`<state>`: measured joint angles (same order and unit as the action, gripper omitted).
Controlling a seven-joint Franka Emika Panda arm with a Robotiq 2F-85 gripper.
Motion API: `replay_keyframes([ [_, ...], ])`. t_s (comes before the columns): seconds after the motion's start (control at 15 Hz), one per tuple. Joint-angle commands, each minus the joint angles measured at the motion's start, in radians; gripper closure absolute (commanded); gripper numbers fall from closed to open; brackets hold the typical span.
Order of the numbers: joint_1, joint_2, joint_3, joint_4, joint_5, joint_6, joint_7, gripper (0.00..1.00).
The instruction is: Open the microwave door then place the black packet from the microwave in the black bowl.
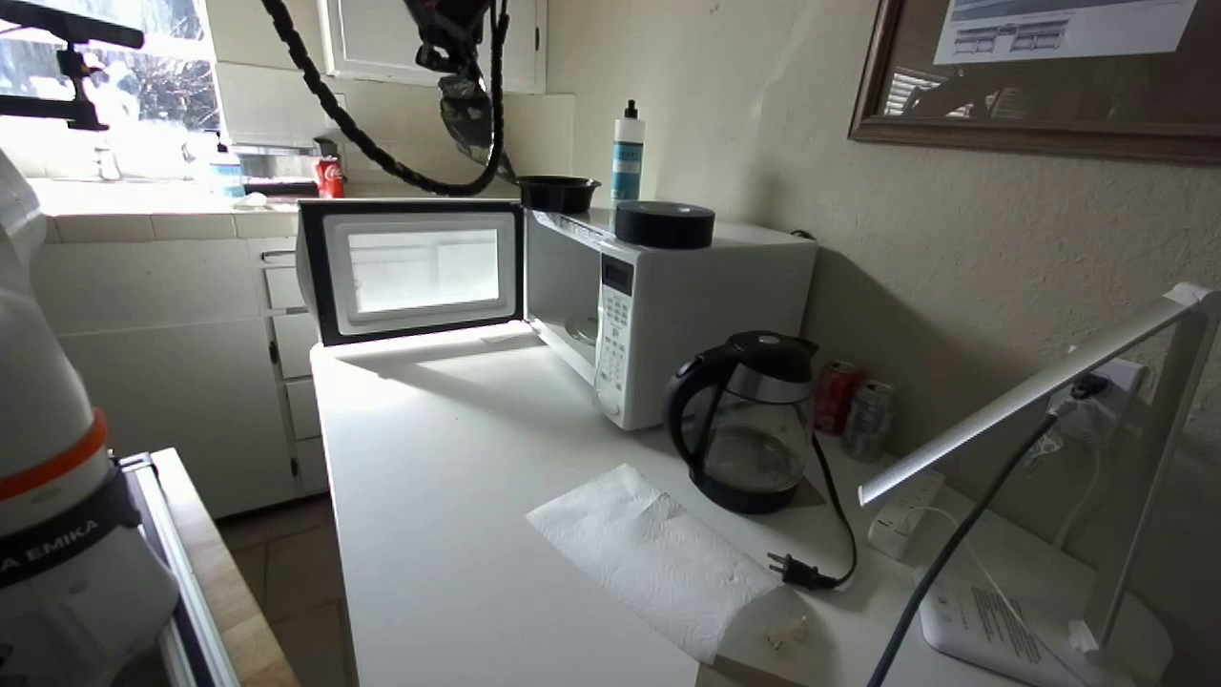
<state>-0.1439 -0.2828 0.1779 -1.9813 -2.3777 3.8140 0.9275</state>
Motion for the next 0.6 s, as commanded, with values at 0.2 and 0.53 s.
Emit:
replay_keyframes([
  [0.2, -0.003, 0.001, -0.002, 0.012, 0.0, 0.006, 0.001, 0.99],
  [0.53, -0.007, 0.065, 0.023, 0.108, -0.016, 0.03, 0.018, 1.0],
])
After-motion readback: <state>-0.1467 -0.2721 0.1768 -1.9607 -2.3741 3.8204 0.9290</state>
